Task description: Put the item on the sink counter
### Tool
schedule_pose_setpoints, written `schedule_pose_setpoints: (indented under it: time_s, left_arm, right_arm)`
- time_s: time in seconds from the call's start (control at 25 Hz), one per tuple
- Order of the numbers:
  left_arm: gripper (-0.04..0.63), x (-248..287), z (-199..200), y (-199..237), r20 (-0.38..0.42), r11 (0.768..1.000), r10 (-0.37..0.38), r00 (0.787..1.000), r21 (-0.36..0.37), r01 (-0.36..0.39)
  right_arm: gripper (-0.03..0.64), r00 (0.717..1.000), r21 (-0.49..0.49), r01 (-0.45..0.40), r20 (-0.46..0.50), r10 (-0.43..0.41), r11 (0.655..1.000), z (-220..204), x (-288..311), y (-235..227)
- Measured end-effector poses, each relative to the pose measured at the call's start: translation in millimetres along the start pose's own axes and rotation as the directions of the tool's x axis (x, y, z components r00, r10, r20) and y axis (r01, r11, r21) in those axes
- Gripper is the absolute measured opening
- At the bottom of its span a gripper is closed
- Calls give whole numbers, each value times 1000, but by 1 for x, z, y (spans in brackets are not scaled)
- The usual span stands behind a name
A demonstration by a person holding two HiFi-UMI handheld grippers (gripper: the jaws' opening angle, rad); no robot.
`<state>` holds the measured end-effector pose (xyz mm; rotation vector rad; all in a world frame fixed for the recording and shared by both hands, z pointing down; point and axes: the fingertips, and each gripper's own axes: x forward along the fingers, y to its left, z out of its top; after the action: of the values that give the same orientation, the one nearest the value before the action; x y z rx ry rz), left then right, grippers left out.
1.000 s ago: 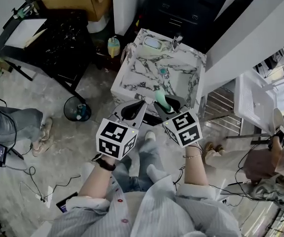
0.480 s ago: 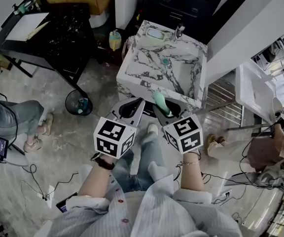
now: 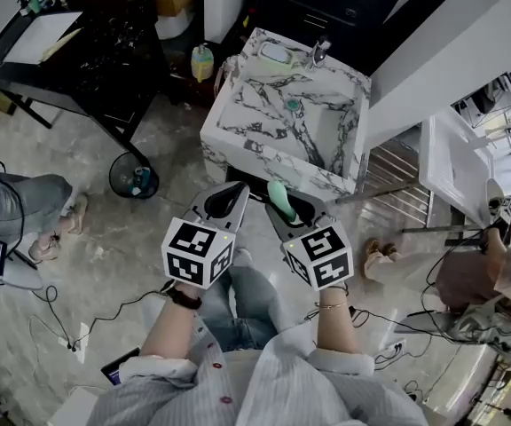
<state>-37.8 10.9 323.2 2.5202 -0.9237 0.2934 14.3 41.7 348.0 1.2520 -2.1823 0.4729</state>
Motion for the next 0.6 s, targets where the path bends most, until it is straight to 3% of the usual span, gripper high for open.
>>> schedule_pose_setpoints:
  time_s: [0.32,0.6]
  left_arm:
    - [20,18,-4,0,-20,999,27,999,-30,-28]
    - [20,32,-37,17,-72,997,36,997,-65,-41]
  right_arm:
    - [127,998,19,-33,-48,34,999,-16,9,-15]
    - [127,995,50,-42,-90,46,998,-43,37,-25]
